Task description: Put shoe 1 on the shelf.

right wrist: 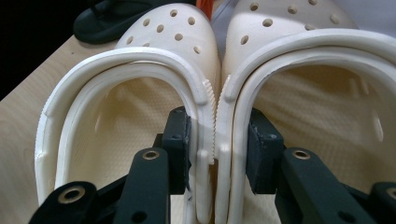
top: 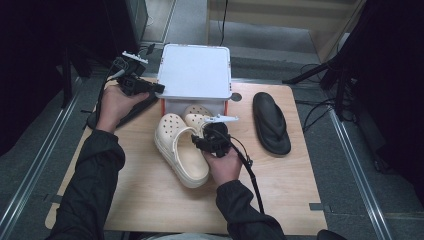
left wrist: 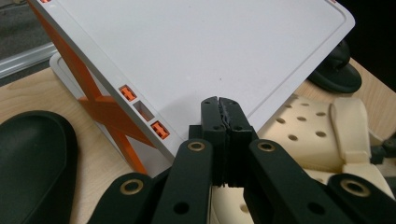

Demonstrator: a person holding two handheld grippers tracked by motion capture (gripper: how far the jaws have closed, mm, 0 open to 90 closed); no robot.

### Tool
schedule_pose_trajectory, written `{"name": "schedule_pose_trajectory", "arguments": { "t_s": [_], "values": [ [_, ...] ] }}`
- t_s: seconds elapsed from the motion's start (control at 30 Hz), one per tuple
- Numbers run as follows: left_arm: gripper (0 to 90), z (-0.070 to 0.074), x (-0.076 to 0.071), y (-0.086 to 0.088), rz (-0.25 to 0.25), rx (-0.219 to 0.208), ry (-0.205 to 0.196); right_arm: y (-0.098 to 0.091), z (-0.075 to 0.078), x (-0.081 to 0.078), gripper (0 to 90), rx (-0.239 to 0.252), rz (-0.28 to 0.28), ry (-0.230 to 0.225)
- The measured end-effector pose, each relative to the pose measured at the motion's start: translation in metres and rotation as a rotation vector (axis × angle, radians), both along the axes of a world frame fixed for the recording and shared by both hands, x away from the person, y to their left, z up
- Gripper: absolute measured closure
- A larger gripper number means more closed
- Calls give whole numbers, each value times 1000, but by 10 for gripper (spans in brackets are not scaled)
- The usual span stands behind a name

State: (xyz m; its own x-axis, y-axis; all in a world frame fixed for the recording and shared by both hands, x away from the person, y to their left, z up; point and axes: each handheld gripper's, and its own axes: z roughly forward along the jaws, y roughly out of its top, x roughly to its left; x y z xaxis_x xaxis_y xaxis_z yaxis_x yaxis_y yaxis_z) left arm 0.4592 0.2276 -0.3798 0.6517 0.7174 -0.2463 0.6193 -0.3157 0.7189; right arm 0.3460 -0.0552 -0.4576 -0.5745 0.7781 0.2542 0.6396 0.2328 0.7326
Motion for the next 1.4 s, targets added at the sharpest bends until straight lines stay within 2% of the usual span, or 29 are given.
{"name": "schedule_pose_trajectory", "arguments": {
  "t_s": [0.1,0.3,0.5,0.8,0.93,1.03,1.2,1.3,1.4],
  "values": [
    [900,0,0,0,-1,-4,1,0,-1,12,668,6,-9,-6],
    [900,0,0,0,-1,-3,0,-6,-10,38,668,41,-49,14],
    [900,-1,1,1,-6,-8,2,-5,-17,55,667,-10,-88,-5],
    [900,-1,1,1,-5,-11,2,8,-16,72,665,-30,-133,-20],
    [900,-1,1,2,-5,-15,5,14,-19,76,664,-41,-158,-38],
    [900,-1,1,2,-5,-15,4,14,-21,77,660,-19,-171,-38],
    [900,-1,0,1,-1,-14,4,10,-24,77,630,1,-154,-32],
    [900,-1,0,2,-1,-15,4,13,-25,74,589,-7,-141,-48],
    [900,-1,0,1,0,-13,2,14,-25,73,563,-3,-141,-34]
  ]
}}
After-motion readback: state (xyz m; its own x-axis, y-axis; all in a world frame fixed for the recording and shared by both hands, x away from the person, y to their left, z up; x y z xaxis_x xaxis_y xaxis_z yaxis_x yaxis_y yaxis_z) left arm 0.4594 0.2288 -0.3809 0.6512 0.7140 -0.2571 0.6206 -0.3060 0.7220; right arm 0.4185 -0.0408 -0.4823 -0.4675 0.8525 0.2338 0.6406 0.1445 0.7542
